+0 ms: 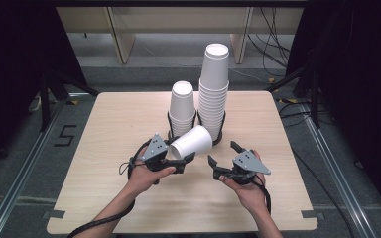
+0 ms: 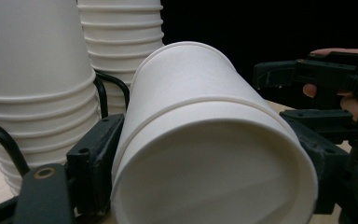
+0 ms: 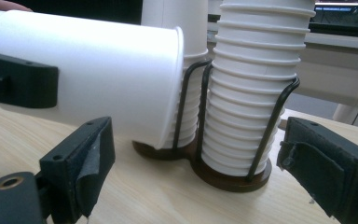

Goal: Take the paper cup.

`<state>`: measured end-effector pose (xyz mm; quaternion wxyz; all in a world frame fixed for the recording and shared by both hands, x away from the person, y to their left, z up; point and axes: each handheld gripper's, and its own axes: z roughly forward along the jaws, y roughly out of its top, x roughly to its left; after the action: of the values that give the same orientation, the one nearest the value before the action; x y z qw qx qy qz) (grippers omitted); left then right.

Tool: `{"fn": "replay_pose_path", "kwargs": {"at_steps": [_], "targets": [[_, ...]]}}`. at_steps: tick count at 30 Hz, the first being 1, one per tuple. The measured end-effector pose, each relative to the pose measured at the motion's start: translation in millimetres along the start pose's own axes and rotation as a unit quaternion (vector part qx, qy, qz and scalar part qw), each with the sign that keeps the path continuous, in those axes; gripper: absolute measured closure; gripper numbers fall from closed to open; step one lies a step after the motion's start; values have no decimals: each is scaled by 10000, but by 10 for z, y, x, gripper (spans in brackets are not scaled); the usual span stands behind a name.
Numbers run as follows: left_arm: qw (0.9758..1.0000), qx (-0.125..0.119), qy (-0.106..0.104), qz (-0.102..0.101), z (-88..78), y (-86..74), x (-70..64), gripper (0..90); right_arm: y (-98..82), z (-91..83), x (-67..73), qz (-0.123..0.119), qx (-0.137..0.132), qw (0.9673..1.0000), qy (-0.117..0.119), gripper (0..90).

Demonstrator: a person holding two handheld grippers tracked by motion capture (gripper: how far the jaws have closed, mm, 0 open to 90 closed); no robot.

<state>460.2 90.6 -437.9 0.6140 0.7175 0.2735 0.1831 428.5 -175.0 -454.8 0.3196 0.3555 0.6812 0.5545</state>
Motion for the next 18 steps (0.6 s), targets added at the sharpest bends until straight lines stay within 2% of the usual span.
{"fn": "replay_pose_path", "kwargs": {"at_steps": [1, 3, 4, 5, 8, 9, 10, 11, 12, 13, 14, 15, 16, 17, 18], "targets": [[10000, 74, 24, 16, -13, 5, 1, 220, -2, 2, -2, 57, -2, 10000, 46, 108], [10000, 15, 52, 79, -15, 10, 14, 220, -7, -14, 3, 352, 68, 9993, 71, 108], [9999, -6, 56, 99, -13, 12, 18, 220, -17, 0, -18, 430, -74, 9990, 92, 108], [10000, 21, 60, 22, -17, 9, 9, 221, -16, -13, -18, 572, 10, 9983, 113, 109], [10000, 5, 49, 10, -11, 11, -3, 221, -19, -1, -33, 1069, -115, 9939, 251, 119], [10000, -27, 64, 56, -8, 13, -1, 221, -17, -3, -35, 1444, -132, 9889, 333, 117], [10000, -21, 66, 8, -4, 10, -10, 221, -19, 7, -40, 1788, -176, 9827, 440, 106], [10000, -20, 65, 19, -1, 11, -10, 220, -28, 17, -53, 2103, -207, 9765, 433, 87], [10000, -32, 61, 11, 4, 12, -14, 221, -29, 21, -54, 2418, -210, 9688, 504, 70], [10000, -23, 87, -25, -1, 11, -24, 220, -53, 45, -59, 2903, -257, 9542, 673, 57], [9999, -2, 64, -117, 2, 8, -39, 220, -63, 59, -65, 3095, -288, 9480, 688, 50], [10000, -78, 6, -49, 20, 6, -32, 220, -74, 66, -51, 3471, -267, 9343, 768, 43], [10000, -48, 30, 28, 17, 11, -36, 221, -100, 83, -70, 3583, -324, 9292, 846, 37], [10000, -47, 23, 35, 21, 9, -40, 220, -116, 103, -69, 3816, -348, 9194, 885, 32], [10000, -48, 29, 36, 25, 5, -47, 220, -125, 117, -60, 3964, -367, 9128, 910, 32]]}}
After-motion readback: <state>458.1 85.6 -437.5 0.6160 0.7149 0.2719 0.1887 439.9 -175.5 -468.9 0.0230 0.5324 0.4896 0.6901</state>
